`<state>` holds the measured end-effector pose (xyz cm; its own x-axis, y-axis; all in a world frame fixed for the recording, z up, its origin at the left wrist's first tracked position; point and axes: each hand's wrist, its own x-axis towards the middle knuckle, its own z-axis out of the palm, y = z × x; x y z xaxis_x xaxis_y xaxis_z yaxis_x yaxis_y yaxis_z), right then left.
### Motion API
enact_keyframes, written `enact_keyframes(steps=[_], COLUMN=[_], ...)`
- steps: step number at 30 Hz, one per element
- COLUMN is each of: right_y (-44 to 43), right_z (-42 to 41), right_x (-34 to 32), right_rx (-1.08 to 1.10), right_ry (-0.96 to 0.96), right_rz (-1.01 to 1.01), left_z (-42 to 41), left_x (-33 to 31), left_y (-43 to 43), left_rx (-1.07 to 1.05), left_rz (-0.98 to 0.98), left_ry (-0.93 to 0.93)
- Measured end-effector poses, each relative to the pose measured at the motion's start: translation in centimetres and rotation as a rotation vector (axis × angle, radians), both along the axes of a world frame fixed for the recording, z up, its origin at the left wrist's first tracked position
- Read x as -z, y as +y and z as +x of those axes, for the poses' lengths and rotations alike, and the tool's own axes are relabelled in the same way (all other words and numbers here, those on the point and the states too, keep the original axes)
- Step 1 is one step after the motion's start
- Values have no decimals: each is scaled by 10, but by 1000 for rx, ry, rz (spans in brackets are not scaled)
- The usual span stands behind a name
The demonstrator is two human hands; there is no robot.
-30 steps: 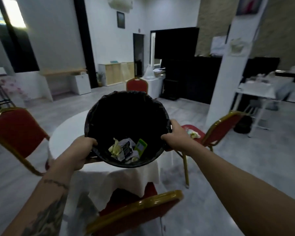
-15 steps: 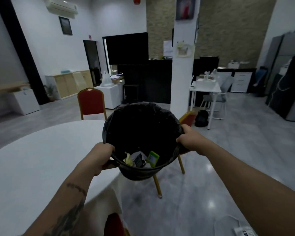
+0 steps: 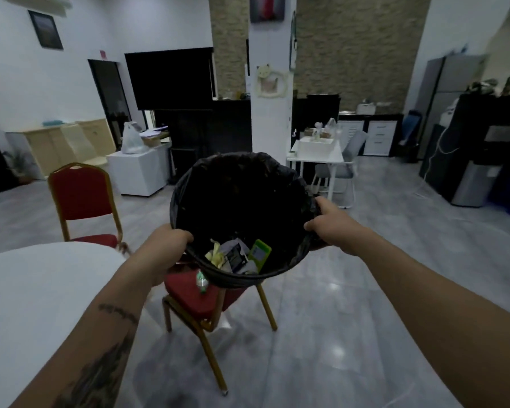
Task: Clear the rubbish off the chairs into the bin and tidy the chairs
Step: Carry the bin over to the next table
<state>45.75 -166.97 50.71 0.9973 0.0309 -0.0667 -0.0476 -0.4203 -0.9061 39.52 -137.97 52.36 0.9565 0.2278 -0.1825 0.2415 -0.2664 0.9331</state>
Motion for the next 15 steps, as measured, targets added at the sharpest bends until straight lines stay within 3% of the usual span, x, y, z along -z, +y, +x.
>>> enact_keyframes(steps=[15], right_y=[-93], right_z=[296], right_x=[-33], right_rx=[225], right_ry=[-151], right_rz=[32], left_z=[325], left_x=[-41], left_y=[-83], left_rx=[122], left_rz=[-112], left_ry=[-83])
